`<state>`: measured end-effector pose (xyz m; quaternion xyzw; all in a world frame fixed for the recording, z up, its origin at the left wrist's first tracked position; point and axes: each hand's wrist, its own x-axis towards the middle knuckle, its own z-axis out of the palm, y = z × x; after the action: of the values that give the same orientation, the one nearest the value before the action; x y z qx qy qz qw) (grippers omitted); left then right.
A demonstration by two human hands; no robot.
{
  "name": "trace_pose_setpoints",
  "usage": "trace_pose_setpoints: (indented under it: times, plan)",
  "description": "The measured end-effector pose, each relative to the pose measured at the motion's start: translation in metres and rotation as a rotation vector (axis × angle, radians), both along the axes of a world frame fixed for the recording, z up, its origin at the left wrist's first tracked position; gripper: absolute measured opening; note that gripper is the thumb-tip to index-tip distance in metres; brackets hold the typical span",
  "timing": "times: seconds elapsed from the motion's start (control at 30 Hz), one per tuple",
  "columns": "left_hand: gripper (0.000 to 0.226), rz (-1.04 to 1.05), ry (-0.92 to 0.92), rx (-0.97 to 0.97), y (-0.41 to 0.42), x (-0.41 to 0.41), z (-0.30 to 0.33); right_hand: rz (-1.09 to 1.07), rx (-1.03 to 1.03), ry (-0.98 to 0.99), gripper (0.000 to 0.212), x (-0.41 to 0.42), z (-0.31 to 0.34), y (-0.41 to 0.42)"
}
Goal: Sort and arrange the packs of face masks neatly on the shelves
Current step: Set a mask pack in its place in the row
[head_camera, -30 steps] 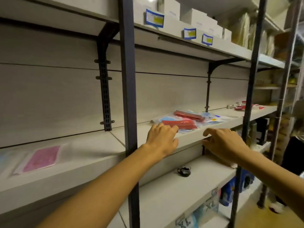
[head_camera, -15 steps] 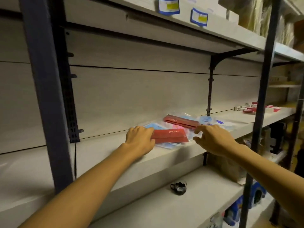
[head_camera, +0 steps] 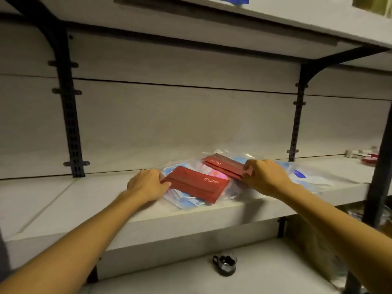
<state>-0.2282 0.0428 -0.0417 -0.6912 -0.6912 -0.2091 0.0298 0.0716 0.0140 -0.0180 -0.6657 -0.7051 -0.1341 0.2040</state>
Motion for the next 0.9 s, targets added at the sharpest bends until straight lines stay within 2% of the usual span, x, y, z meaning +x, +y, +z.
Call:
trace_pose_setpoints:
  times: [0.17, 0.3, 0.57, 0.7, 0.9]
  plan:
    - [0.045, 0.273, -0.053, 0.057, 0.000, 0.027, -0.011, 0.101, 0.022, 0.079, 0.025, 0.038, -0.019, 0.027]
    - [0.048, 0.376, -0.050, 0.126, -0.008, 0.043, -0.016, 0.167, 0.073, 0.172, 0.021, 0.060, -0.028, 0.042]
    - [0.066, 0.496, -0.171, 0.000, -0.006, 0.063, -0.017, 0.194, 0.118, 0.264, 0.019, 0.067, -0.029, 0.071]
    - [0.055, 0.487, -0.273, 0.025, 0.001, 0.064, -0.020, 0.146, 0.090, 0.287, 0.029, 0.062, -0.027, 0.089]
    - [0.033, 0.458, -0.280, 0.127, 0.009, 0.058, -0.018, 0.076, 0.021, 0.249, 0.032, 0.056, -0.038, 0.099]
